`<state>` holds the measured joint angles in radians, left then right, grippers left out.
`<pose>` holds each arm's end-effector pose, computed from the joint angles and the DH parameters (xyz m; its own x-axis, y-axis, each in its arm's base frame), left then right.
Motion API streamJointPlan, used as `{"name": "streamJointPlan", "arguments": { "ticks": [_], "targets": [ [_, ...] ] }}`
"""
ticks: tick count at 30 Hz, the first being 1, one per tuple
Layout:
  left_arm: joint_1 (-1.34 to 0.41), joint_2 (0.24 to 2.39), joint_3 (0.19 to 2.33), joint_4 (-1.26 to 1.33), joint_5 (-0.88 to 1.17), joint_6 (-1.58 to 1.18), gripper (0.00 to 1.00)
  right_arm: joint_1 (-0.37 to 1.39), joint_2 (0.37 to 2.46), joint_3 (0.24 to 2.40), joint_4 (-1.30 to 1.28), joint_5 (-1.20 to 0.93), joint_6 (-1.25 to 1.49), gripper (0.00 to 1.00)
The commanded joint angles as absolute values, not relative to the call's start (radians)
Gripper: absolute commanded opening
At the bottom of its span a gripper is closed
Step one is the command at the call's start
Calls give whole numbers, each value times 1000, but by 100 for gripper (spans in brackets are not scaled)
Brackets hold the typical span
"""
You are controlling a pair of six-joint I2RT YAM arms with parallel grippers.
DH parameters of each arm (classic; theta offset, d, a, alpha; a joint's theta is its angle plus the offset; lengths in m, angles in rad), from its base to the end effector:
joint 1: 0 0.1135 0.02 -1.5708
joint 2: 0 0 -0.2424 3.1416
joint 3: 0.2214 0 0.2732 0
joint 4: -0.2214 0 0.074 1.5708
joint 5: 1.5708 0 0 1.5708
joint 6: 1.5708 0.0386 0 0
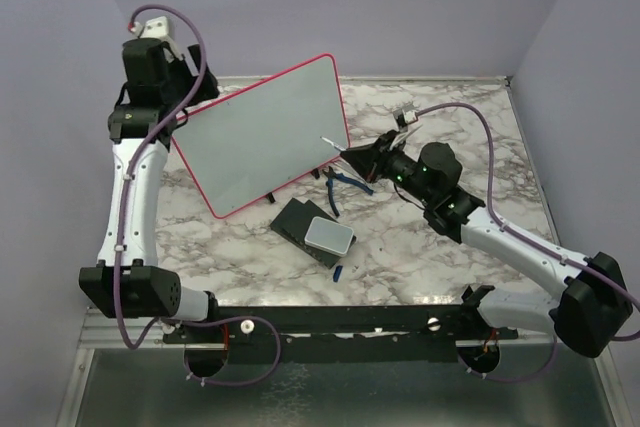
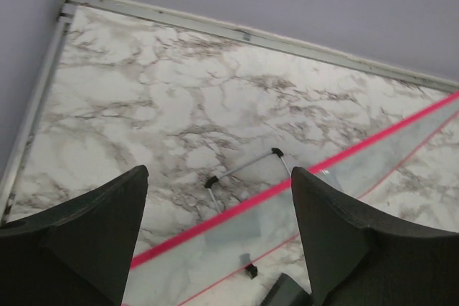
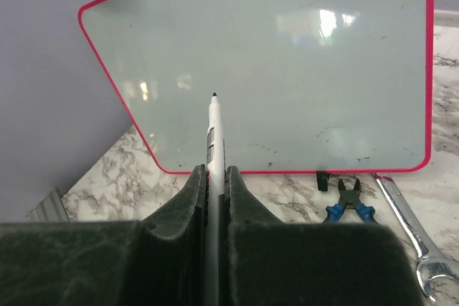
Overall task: Write a sentence on the whiteboard
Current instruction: Hold the whiteboard on the whiteboard stand.
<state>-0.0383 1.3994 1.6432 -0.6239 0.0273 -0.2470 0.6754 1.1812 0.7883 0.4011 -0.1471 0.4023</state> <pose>0.3271 -0.0136 0.4331 -0.3750 -0.2302 -0.8980 -0.0290 0.9711 -0.2369 0.2379 0.1978 0.2920 -0.2810 0.2711 -0.9206 -0.6768 0.6241 0.3904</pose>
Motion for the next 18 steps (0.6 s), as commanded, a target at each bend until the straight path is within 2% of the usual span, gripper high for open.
{"name": "streamJointPlan", "arguments": {
  "ticks": [1,8,14,18],
  "targets": [
    [163,1359,1619,-562,150,-280,82,701,1208,848,385,-142,379,1],
    [410,1238,1373,-422,193,-400,86,768,1305,927,442,-185,360,0],
    [445,1136,1157,-302,202,-468,86,856,1447,1051,466,-202,312,1],
    [445,1101,1065,-266,121,-461,86,889,1540,1128,482,-219,308,1]
  ]
}}
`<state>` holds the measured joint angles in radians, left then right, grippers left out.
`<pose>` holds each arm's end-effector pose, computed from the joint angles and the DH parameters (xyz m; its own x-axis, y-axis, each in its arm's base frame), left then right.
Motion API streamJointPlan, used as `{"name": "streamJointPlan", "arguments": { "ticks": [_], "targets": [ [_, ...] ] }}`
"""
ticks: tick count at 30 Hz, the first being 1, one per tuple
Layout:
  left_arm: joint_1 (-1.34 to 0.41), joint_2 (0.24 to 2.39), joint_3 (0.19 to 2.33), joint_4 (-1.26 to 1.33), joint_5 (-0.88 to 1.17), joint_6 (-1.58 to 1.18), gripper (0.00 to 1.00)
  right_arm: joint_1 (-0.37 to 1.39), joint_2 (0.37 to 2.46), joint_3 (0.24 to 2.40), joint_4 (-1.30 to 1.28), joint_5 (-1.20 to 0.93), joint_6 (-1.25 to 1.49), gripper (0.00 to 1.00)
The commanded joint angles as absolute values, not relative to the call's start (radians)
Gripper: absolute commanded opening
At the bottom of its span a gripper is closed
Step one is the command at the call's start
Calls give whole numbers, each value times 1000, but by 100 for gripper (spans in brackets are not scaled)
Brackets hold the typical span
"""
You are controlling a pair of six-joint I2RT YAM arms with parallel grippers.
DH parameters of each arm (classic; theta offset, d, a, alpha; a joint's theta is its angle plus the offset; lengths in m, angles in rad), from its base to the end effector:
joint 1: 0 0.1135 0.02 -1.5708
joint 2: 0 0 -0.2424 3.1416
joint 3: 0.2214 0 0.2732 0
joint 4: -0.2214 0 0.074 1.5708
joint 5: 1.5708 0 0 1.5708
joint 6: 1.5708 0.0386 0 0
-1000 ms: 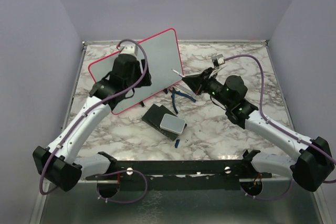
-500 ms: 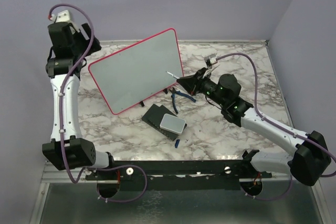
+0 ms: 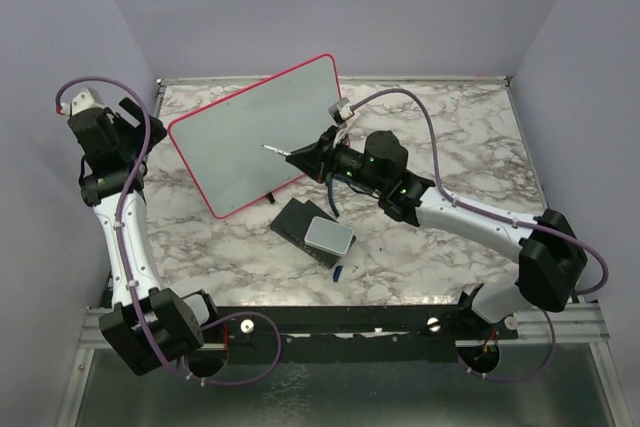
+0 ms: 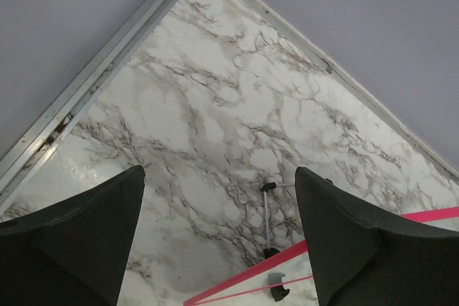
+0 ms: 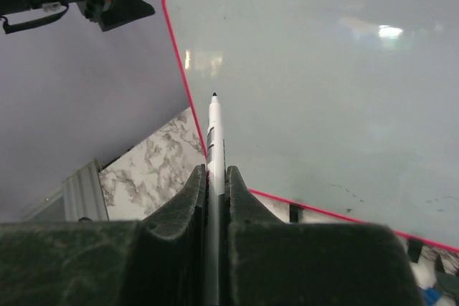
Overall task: Write a sentence on the whiteboard
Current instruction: Hold the whiteboard on the whiteboard stand.
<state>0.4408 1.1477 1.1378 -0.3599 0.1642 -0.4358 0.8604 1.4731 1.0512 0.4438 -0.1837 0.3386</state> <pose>0.2669 0.1189 0.3514 -0.1768 -0.5439 -0.8203 -0.3946 0.8027 -0.4472 0.2399 0.2896 0.3028 -0.2737 0.1827 -0.9443 -0.8201 0.4687 0.3283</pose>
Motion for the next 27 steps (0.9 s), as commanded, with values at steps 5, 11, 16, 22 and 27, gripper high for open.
{"name": "streamJointPlan", "arguments": {
  "ticks": [5,11,16,22,27],
  "targets": [
    [445,1095,994,-228,52,-451,86,920,1639,1219,473,-221,293,1],
    [437,1135,961,-205,46,-429,86,939,1742,1321,448,-231,278,1],
    [435,1168,941,-187,34,-412,86,955,1793,1366,455,-237,258,1],
    [396,1209,963,-197,28,-379,86,983,1731,1262,561,-235,198,1],
    [366,1253,963,-200,34,-373,86,994,1744,1258,566,-211,218,1]
  ]
}}
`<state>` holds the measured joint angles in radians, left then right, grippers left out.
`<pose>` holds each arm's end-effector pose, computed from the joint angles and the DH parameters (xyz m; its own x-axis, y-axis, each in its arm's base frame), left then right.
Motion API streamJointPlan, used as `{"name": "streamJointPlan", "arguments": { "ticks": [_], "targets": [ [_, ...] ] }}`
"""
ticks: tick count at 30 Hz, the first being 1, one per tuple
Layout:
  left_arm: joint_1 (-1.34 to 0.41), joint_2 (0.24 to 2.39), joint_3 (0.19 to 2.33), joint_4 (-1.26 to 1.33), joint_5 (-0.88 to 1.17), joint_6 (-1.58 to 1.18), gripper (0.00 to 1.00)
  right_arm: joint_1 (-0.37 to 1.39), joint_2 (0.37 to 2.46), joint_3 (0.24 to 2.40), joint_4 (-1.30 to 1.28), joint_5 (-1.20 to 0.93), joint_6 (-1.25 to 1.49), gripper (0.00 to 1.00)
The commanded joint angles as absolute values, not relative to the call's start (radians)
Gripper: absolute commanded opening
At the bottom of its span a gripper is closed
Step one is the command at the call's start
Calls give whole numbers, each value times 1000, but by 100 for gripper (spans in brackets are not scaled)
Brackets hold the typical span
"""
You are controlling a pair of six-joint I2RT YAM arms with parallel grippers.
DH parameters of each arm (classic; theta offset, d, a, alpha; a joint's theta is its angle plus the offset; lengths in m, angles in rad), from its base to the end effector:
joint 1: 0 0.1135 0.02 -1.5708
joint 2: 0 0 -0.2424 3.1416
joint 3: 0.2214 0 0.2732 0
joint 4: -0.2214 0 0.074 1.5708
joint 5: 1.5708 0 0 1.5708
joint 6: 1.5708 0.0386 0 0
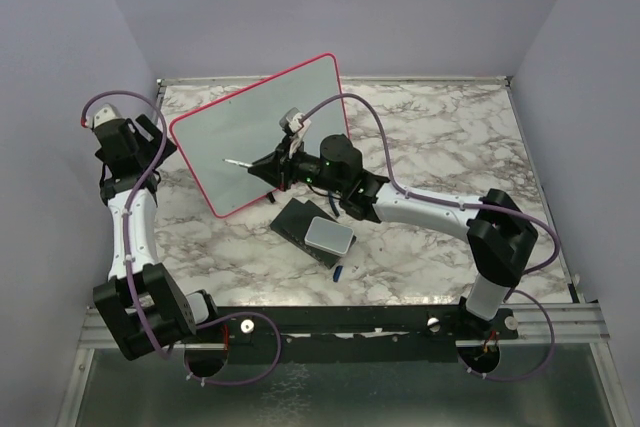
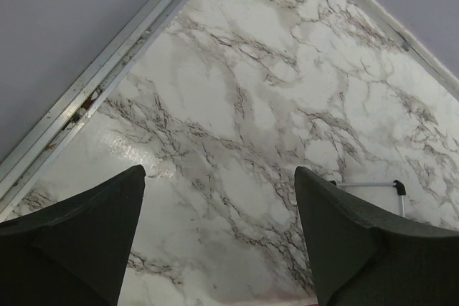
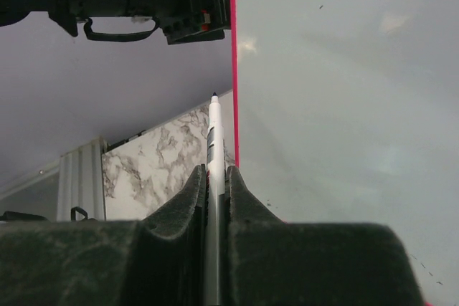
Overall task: Write a sentence on the whiteboard
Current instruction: Hold the whiteboard on the whiteboard stand, then write a sentence on the whiteboard.
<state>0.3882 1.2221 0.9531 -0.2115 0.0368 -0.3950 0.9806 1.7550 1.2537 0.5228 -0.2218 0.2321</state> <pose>0.2874 0.1160 0.2763 -0.2610 -0.5222 -0.8119 -0.4859 0.7978 -0.3569 0.2370 0.3691 0.2787 -0.2029 0.1002 -0.9740 -0.9106 0.3464 0.2254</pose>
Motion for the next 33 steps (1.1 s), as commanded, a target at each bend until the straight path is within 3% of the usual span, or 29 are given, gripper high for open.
{"name": "streamJointPlan", "arguments": {
  "ticks": [1,23,33],
  "targets": [
    [365,1259,963,-201,38,-372,86,994,1757,1270,564,-205,220,1],
    [365,1275,945,-195,101,-381,85,994,1946,1487,524,-206,224,1],
    [365,1273,939,-189,103,-384,84,994,1978,1505,522,-84,245,1]
  ]
}}
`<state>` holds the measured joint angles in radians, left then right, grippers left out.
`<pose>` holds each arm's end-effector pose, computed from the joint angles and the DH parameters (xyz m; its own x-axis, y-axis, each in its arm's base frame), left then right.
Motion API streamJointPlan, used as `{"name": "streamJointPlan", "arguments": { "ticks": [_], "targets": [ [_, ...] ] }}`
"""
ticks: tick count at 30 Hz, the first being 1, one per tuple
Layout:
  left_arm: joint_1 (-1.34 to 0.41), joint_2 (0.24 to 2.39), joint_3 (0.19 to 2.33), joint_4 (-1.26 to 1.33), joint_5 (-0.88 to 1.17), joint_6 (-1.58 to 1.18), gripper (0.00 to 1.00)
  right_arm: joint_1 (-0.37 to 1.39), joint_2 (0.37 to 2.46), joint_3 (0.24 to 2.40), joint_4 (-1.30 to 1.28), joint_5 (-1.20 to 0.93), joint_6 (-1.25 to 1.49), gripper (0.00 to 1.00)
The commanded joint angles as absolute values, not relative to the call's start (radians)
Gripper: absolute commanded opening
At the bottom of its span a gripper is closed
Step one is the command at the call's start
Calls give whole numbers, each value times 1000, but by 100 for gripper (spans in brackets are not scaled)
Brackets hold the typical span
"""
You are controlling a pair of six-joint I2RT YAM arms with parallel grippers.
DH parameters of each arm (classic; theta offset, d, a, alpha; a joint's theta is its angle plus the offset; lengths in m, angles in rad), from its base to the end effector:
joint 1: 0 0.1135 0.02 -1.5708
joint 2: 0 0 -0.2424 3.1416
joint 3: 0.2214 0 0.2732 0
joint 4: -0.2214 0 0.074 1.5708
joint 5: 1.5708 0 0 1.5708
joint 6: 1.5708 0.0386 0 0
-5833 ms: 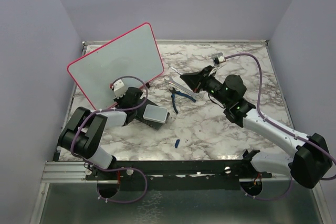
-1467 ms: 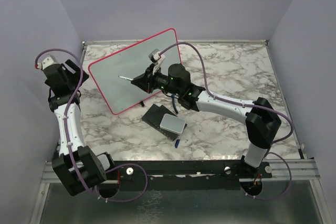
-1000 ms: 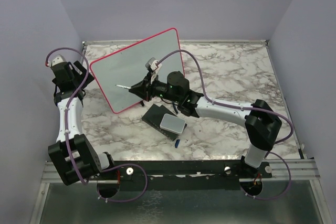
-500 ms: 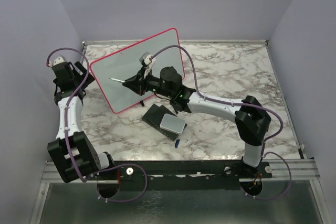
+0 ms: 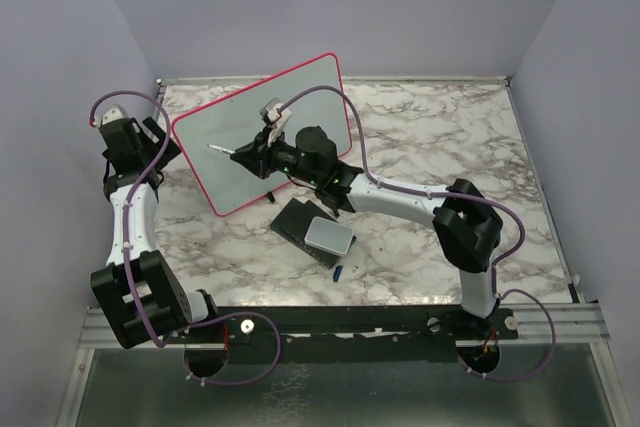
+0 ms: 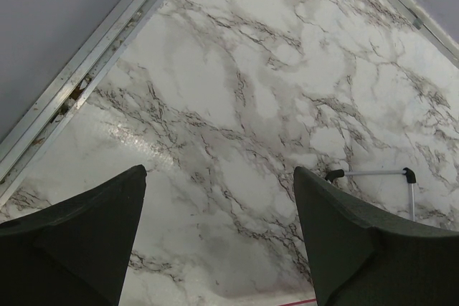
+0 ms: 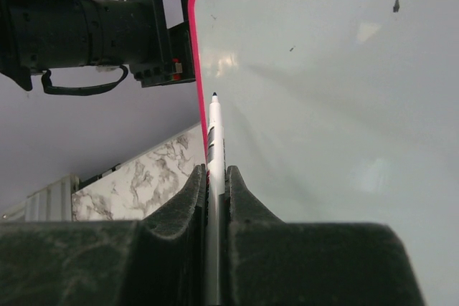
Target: Write a sentence on the whiteboard
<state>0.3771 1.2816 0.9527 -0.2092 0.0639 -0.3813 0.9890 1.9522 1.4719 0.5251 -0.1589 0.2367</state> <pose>0.2976 0.1152 0.2589 -0.3245 -0.5279 -0.7848 -0.4711 0.8097 -0.3499 0.2621 0.4097 0.2736 -0.1899 0.1326 -0.9728 -0.8922 0.3903 0.2274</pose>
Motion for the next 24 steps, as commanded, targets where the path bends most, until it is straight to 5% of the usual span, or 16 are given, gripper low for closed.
{"name": "streamJointPlan", "arguments": {
  "ticks": [1,24],
  "targets": [
    [366,1272,939,-188,101,-384,84,994,1979,1506,522,-73,243,1],
    [369,1273,937,-188,88,-379,84,992,2060,1600,472,-32,227,1]
  ]
}}
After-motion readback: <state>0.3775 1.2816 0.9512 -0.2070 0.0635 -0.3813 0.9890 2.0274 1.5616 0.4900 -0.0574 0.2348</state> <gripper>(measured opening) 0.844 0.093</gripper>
